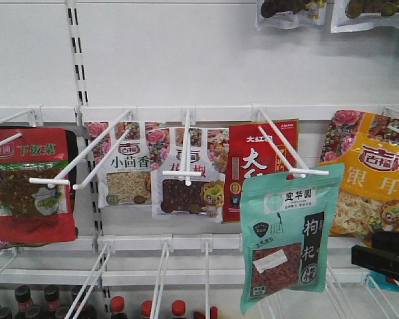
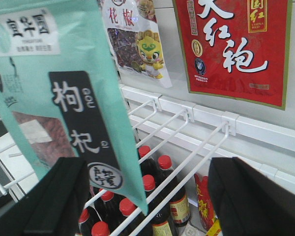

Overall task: Pick snacks and fruit into basket
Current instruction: 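Reach the right gripper to the teal bag hanging on the peg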

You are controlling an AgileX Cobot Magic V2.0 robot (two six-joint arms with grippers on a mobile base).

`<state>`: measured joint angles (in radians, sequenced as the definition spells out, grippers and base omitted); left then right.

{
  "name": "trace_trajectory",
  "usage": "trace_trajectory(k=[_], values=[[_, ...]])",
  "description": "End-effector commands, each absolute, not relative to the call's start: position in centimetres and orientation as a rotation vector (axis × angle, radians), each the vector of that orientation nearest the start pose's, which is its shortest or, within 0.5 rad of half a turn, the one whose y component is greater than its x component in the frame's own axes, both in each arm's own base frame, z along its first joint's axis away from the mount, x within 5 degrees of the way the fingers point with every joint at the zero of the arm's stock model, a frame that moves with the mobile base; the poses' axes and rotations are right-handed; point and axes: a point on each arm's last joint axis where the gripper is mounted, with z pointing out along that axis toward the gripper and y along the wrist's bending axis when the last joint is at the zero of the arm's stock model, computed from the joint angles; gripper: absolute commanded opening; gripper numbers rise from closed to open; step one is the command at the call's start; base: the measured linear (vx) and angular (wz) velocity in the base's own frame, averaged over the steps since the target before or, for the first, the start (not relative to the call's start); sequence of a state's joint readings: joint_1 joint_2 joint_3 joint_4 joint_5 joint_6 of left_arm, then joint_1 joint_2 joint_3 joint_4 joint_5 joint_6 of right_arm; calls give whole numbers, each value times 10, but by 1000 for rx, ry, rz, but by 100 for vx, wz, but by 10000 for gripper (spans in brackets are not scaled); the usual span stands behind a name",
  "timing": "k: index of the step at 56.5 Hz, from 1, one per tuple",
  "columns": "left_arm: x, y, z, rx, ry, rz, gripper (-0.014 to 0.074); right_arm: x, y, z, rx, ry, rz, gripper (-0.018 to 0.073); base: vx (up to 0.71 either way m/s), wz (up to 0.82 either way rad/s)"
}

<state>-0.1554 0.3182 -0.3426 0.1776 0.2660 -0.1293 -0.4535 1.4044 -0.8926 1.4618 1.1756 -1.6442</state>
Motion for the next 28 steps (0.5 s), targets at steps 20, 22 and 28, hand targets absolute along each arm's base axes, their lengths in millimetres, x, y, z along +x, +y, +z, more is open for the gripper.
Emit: trace_trajectory(k=[20,22,28], values=[[80,-10,304,140,1591,-58,11,286,-7,300,-597,1720,910,561,0,0],[80,-10,304,140,1591,-58,11,287,-8,301,-595,1718,908,561,0,0],[80,-10,304,140,1591,-58,11,291,-8,305,-628,1700,918,561,0,0]])
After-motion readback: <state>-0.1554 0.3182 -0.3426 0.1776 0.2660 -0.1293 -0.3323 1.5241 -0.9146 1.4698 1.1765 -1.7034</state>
